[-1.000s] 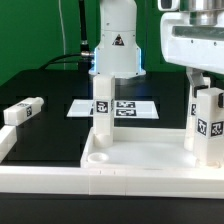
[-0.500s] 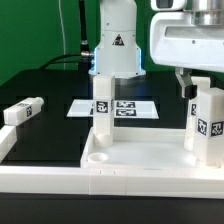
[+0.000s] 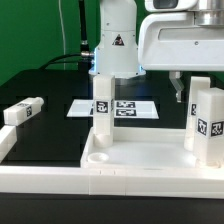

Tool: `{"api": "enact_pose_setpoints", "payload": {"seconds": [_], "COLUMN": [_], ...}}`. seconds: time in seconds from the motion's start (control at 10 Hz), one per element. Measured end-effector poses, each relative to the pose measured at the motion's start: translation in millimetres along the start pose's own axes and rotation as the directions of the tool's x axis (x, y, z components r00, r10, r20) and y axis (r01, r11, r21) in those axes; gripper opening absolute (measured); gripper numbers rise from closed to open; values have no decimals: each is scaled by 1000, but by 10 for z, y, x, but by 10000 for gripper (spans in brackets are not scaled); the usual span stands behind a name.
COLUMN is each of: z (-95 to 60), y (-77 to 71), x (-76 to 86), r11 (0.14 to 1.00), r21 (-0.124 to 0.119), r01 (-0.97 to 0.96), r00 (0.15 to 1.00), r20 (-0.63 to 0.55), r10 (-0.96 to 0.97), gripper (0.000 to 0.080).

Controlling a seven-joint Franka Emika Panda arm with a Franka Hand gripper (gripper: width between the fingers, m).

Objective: Assemble desk

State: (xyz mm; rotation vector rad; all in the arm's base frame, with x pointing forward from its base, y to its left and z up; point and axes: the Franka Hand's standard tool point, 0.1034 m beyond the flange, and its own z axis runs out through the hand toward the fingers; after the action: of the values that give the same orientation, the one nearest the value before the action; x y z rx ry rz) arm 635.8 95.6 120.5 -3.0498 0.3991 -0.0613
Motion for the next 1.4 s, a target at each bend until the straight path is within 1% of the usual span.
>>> {"api": "enact_pose_setpoints", "payload": {"seconds": [0.2,0.4,0.5,0.6,0.8,0.9,1.0,1.1,1.2,1.3,1.4], "z": [-4,-3,0,3,3,3,3,3,3,5,5], "y": [-15,-5,5,6,11,11,12,13,11,11,11], "x": [-2,-1,0,-1,1,1,1,1,0,-1,-1], "r11": [994,978,968,968,968,971,976,976,984,997,999], "r21": [-1,-11,-11,-11,-12,-11,-11,-11,-9,-9,-10], "r01": [106,208,253,250,249,239,218,218,178,79,43], "r00": [994,978,968,968,969,971,976,976,984,997,999], "r20": [0,0,2,2,2,2,2,2,1,1,0], "r10": [-106,-208,-253,-250,-249,-239,-218,-218,-178,-79,-43], "gripper": [649,649,649,649,382,382,288,288,288,288,288]}}
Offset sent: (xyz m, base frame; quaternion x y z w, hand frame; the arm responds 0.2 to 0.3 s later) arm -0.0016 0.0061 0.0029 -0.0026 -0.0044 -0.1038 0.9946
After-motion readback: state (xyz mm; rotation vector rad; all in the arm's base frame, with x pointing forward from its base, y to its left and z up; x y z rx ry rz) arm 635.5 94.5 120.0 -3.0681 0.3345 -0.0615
